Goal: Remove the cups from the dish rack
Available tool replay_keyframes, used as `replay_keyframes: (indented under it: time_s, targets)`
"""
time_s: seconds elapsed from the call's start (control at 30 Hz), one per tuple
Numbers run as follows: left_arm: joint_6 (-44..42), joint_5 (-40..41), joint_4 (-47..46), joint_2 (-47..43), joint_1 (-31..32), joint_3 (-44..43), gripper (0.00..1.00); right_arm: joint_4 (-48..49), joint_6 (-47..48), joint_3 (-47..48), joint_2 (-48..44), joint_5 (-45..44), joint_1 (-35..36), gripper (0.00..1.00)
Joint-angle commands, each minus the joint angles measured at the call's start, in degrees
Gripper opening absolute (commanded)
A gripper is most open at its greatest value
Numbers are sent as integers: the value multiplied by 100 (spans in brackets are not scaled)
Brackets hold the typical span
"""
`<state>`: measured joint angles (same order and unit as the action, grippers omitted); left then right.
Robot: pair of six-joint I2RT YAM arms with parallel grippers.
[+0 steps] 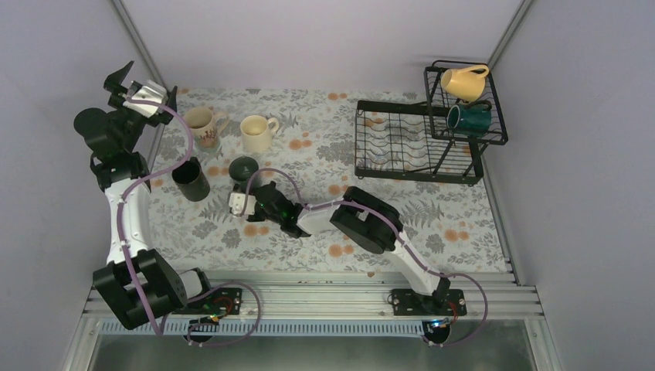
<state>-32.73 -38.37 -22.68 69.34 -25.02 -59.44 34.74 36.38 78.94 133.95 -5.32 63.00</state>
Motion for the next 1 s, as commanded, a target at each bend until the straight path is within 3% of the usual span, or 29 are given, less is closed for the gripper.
replay_keyframes:
  time_s: [0.0, 0.17, 0.3, 0.57, 0.8, 0.97]
  targets:
    - [100, -208, -289, -94, -43, 85, 100, 384, -57, 330, 38, -141, 67, 4]
    - [51, -244, -282, -123, -64, 116, 100, 327, -67, 419, 145, -221, 81, 4]
    - [56, -288, -270, -123, -113, 130, 100, 276, -79, 363, 66, -159, 89, 26]
    - [89, -388, -303, -145, -157, 174, 100, 11, -162, 151, -210, -102, 90, 44]
    - [271, -408, -306, -125, -166, 43, 100, -156, -280, -679, -1158, -269, 94, 51]
    - [440, -408, -253, -96, -168, -86, 100, -946, -444, -1285, -2283, -341, 21, 69]
